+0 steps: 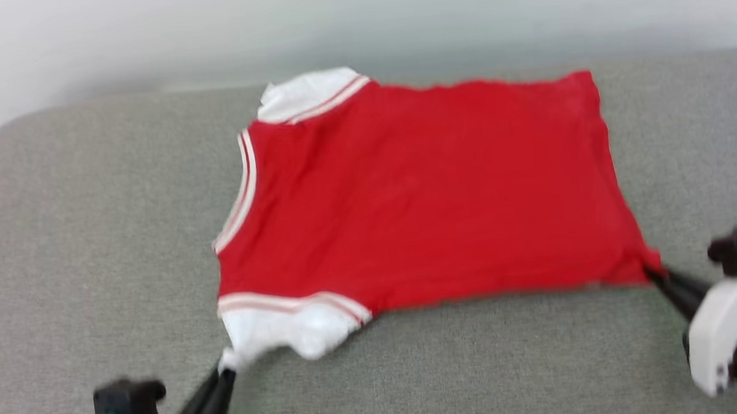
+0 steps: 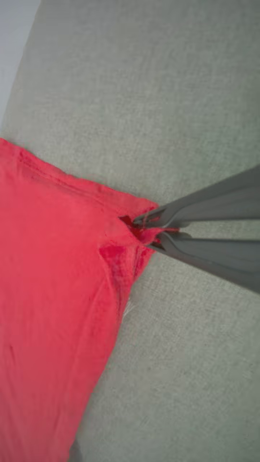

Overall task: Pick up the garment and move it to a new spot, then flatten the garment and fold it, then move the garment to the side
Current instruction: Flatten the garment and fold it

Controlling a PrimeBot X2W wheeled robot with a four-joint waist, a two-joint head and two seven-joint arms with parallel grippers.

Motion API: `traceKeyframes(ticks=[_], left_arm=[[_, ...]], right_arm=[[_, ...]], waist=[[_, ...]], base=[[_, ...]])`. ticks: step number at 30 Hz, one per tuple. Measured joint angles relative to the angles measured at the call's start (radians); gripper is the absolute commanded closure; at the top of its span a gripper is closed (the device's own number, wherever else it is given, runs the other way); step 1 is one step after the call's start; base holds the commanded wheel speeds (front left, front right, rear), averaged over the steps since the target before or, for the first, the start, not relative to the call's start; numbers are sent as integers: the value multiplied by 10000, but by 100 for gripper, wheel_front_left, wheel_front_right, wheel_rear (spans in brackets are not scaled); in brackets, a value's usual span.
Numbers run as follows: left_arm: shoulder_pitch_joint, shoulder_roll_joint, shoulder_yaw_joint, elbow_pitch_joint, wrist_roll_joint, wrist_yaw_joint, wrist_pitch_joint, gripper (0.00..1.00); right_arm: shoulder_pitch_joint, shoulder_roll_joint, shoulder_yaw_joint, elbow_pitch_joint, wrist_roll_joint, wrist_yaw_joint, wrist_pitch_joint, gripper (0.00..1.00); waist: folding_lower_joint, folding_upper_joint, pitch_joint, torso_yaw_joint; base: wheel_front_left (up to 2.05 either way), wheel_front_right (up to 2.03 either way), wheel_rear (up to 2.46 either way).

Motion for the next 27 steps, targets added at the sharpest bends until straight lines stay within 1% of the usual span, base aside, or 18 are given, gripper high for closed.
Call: traceKeyframes(ticks=[5,9,15,19,22,27], left_arm=[[1335,23,13,-441,-339,238,-4,100],[2225,-115,123,-665,-579,420,-15,100],[3405,-215,-236,-821,-1041,430,52,100],[3578,-115,-368,-880,-1170,387,286,100],[3505,-67,-395,-895,-901,347,276,100],[2328,40,-328,-690,-242,153,301,100]], right_arm=[[1860,-2,-688,-786,29,0,539,100],[3162,13,-1419,-1453,42,0,1039,100],[4684,146,-2326,-2272,-86,0,1718,100],[5269,249,-2759,-2617,-194,0,2199,100],[5416,366,-2980,-2790,-251,0,2389,100],[5288,562,-3290,-2984,-282,0,2493,100]], waist=[[0,0,-602,49],[0,0,-989,68],[0,0,-1316,26],[1,0,-1410,71],[1,0,-1454,140],[2,0,-1402,171]], base=[[0,0,0],[0,0,0],[0,0,0],[0,0,0],[0,0,0],[0,0,0]])
